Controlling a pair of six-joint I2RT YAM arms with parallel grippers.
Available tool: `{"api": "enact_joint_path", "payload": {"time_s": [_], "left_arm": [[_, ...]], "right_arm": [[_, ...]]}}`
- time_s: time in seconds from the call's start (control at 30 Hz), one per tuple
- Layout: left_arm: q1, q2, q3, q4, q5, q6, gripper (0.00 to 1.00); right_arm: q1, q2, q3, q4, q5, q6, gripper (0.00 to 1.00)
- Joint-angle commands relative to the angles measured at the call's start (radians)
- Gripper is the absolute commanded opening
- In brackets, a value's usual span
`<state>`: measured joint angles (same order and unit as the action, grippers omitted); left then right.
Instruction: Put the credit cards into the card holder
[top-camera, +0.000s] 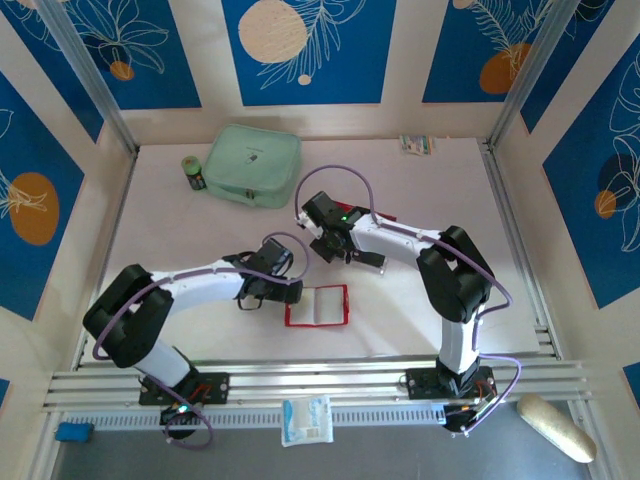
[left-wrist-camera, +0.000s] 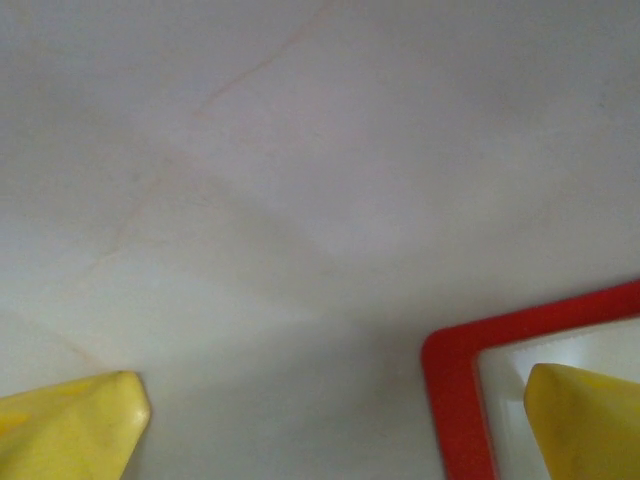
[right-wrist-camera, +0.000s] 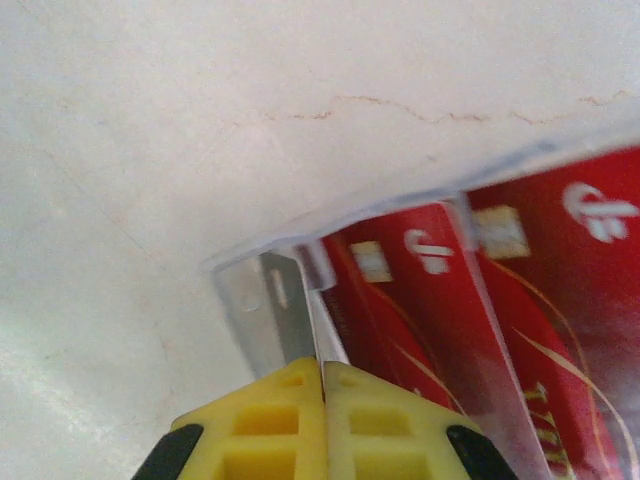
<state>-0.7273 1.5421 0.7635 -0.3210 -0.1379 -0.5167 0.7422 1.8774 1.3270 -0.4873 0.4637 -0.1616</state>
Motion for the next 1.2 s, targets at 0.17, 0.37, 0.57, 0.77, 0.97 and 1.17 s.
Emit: {"api": "enact_joint_path", "payload": {"time_s": [0.17,0.37,0.57,0.77,0.97,1.17], "left_arm": [[0.034,0.010,0.004,-0.011,-0.090,0.021,1.00],[0.035,-0.006,0.011,-0.017,-0.077,0.019,1.00],[0.035,-0.037,0.028,-0.029,-0.050,0.010,1.00],[0.035,-0.095,0.035,-0.040,-0.023,0.002,1.00],[0.035,-0.122,0.022,-0.042,-0.002,-0.008,1.00],[0.035,-0.127,-0.008,-0.031,0.000,-0.017,1.00]], "right_arm": [[-0.002,-0.058,-0.019,-0.012,-0.036,-0.051,0.00],[0.022,-0.116,-0.001,-0.027,-0.016,-0.063,0.00],[0.062,-0.207,0.024,-0.050,-0.014,-0.001,0.00],[0.086,-0.330,-0.017,-0.058,-0.115,0.256,0.00],[0.086,-0.486,-0.208,0.069,-0.247,0.598,0.00],[0.089,-0.588,-0.439,0.229,-0.330,0.850,0.00]]}}
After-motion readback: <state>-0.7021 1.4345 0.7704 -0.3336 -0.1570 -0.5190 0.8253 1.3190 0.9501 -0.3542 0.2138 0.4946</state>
